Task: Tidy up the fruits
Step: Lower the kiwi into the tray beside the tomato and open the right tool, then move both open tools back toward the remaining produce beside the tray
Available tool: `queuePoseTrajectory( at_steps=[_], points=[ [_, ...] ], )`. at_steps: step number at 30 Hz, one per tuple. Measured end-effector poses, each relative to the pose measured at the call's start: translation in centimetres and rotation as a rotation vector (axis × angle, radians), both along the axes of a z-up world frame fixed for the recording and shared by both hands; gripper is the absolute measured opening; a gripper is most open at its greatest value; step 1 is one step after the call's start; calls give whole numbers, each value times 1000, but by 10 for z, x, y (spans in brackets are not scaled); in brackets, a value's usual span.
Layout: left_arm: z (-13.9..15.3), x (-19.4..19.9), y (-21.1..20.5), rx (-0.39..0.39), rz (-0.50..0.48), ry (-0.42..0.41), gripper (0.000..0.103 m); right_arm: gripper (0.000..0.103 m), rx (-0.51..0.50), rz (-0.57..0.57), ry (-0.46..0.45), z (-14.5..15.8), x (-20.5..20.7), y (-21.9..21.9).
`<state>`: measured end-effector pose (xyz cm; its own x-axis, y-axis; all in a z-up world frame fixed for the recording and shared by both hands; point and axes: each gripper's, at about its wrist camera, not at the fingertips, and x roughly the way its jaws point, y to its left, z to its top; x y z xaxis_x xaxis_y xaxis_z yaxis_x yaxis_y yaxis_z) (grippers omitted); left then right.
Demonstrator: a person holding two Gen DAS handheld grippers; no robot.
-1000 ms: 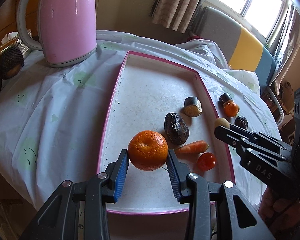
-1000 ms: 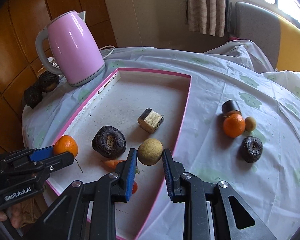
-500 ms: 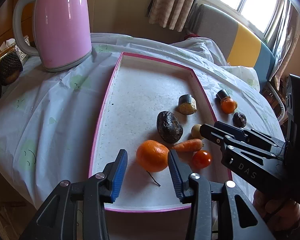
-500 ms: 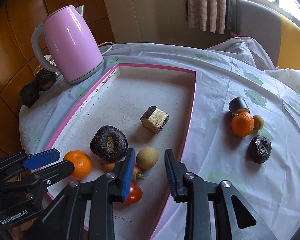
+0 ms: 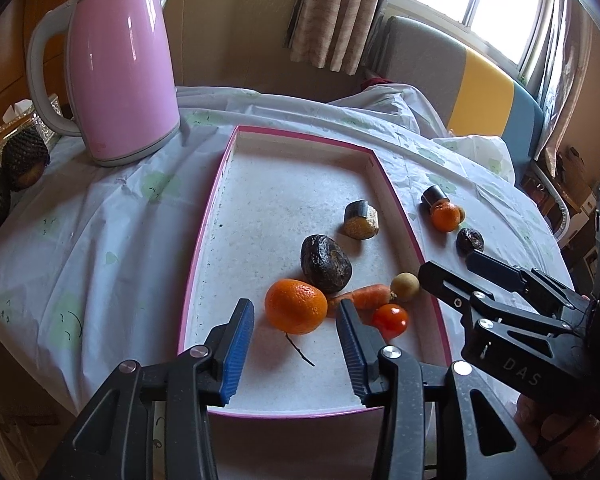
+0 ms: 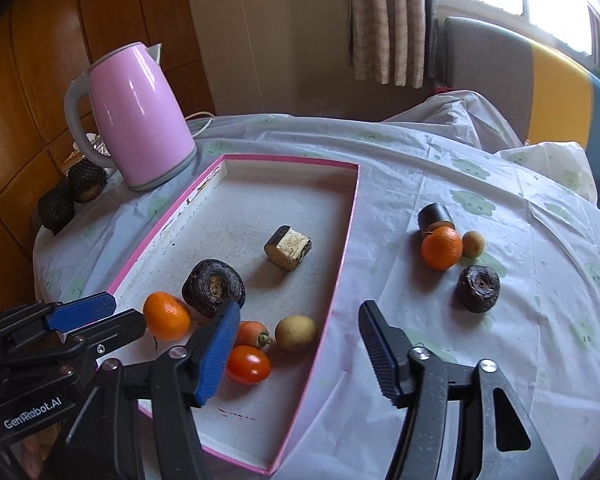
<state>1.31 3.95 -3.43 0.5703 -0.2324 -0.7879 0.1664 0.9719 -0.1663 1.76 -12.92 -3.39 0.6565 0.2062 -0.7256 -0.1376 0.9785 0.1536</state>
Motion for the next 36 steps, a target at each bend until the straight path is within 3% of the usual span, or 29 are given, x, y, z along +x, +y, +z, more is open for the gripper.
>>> queuePoseTrajectory(
  at_steps=[4,6,8,11,12,16,22,26,29,36],
  points=[
    [2,-2,-4,14,-5,-6,43,72,19,-22,-13,1,-7,-8],
    [2,-3,-6,23,-9,-8,45,85,23,-41,-31,2,-11,-13],
    [4,-4,-8,26,-12,-16,48,86,12,-62,-59,5,-15,-18],
    [6,-7,-12,37,-20,-27,48,102,-14,-92,-105,11,-22,-23],
    [7,-7,-13,40,-21,-30,48,103,-20,-105,-126,13,-25,-26],
    [8,-9,-16,48,-28,-37,48,103,-45,-126,-188,19,-33,-35],
    [8,-9,-21,54,-45,-37,48,103,-101,-193,-209,20,-40,-49],
    [8,-9,-24,40,-57,-36,48,102,-66,-268,-120,7,-37,-69],
    [7,-8,-28,37,-66,-34,48,92,-56,-319,-59,-3,-36,-83],
    [6,-2,-41,24,-105,-11,48,92,-12,-348,35,-24,-35,-104]
  ],
)
